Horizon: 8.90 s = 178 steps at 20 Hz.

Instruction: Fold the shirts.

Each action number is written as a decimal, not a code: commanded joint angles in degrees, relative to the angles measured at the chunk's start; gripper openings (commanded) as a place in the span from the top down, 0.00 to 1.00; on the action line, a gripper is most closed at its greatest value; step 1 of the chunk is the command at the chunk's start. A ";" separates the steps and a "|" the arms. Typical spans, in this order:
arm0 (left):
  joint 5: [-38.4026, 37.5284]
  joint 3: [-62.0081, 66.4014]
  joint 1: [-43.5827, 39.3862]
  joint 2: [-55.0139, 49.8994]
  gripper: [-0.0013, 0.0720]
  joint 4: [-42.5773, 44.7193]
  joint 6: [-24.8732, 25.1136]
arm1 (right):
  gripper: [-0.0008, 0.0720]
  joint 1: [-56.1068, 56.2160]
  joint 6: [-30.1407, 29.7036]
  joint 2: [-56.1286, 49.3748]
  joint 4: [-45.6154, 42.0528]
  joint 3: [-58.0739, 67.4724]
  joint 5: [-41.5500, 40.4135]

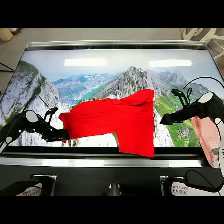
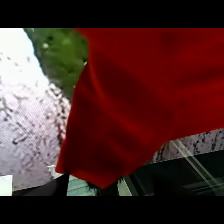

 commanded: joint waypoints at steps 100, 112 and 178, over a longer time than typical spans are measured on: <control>-6.47 15.78 9.62 -11.98 0.27 2.01 -1.42 | 0.32 4.94 9.25 -2.43 -13.64 15.06 10.08; 4.92 12.00 6.62 -13.66 0.49 -3.50 -1.73 | 0.32 4.90 7.78 2.97 -13.57 3.28 10.45; 10.16 54.69 -1.88 -16.57 0.23 -21.92 -2.99 | 0.05 0.94 7.32 -25.42 18.99 21.90 -16.13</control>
